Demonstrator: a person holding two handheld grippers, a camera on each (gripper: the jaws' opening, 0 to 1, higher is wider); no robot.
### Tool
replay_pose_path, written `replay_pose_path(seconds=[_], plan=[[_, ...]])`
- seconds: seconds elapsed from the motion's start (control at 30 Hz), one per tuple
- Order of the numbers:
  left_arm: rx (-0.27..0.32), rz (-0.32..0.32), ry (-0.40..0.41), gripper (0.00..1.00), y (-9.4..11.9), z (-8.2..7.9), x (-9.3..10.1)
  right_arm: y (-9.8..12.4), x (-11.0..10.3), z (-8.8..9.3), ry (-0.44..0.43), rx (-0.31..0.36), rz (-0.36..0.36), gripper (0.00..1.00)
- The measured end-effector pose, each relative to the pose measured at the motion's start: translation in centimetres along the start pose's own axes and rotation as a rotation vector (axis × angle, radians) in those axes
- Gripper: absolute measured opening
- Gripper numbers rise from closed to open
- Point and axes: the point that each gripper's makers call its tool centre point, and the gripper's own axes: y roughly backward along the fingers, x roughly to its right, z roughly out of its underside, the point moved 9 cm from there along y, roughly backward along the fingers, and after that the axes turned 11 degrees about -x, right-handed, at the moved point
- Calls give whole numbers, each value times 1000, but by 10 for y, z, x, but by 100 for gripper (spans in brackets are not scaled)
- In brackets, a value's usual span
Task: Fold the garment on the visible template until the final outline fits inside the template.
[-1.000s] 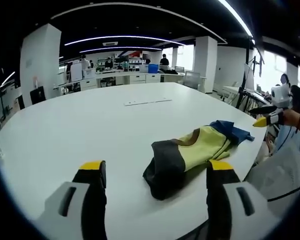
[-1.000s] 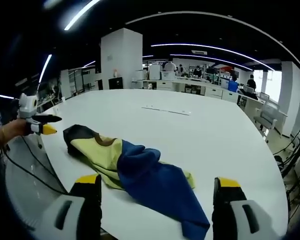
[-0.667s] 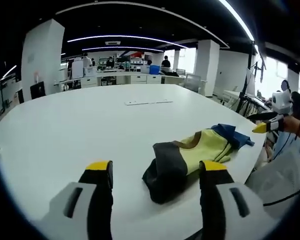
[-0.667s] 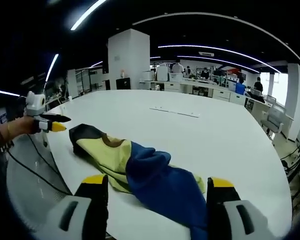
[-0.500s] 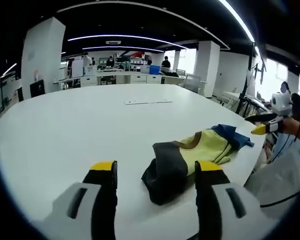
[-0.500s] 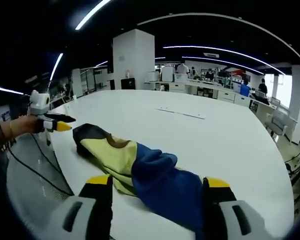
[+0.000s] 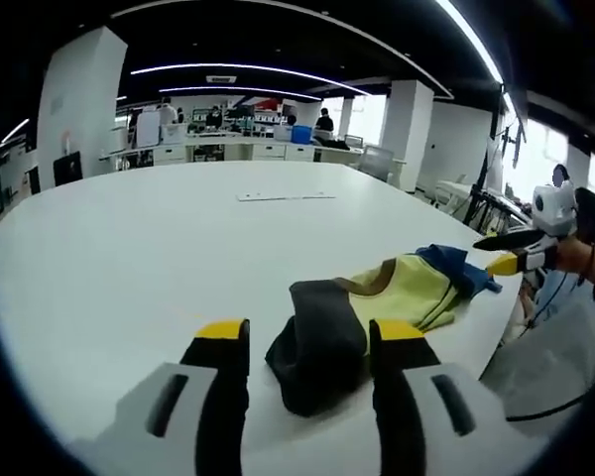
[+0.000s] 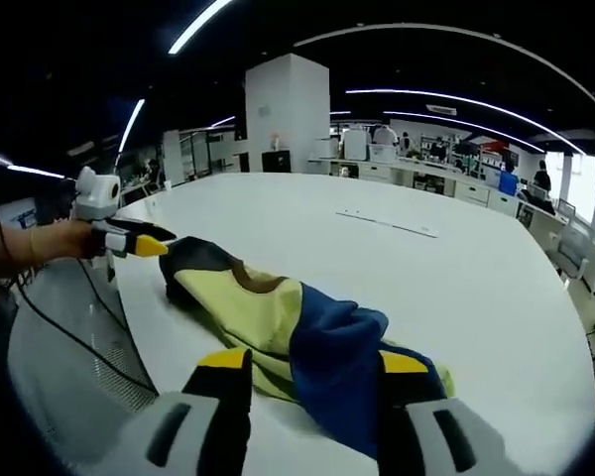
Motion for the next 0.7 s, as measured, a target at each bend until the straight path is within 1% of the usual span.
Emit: replay_pose_path(seconds=[0.13,0.2,0.4,0.5,0.57,0.7], plan=[[-10,2,5,40,-5,1,-2,-7,-3,0,-3,-10,-13,31],[-22,10,12,39,-8,1,-3,-11,-3,1,-8,-15,-23,27],[-59,28,16,34,-18,5,-5,-23,-5,5,-7,-35,-30,20],[-73,39,19,28,-22,5,-4,-29,-5,8,-17,-48,-33,19],[-81,43,21,24,-25,6,-3,-33,-4,10,-10,-61,-25,16],[-100,50,18,17,-29,7,-2,-40,-3,10,-4,-69,-10,14]])
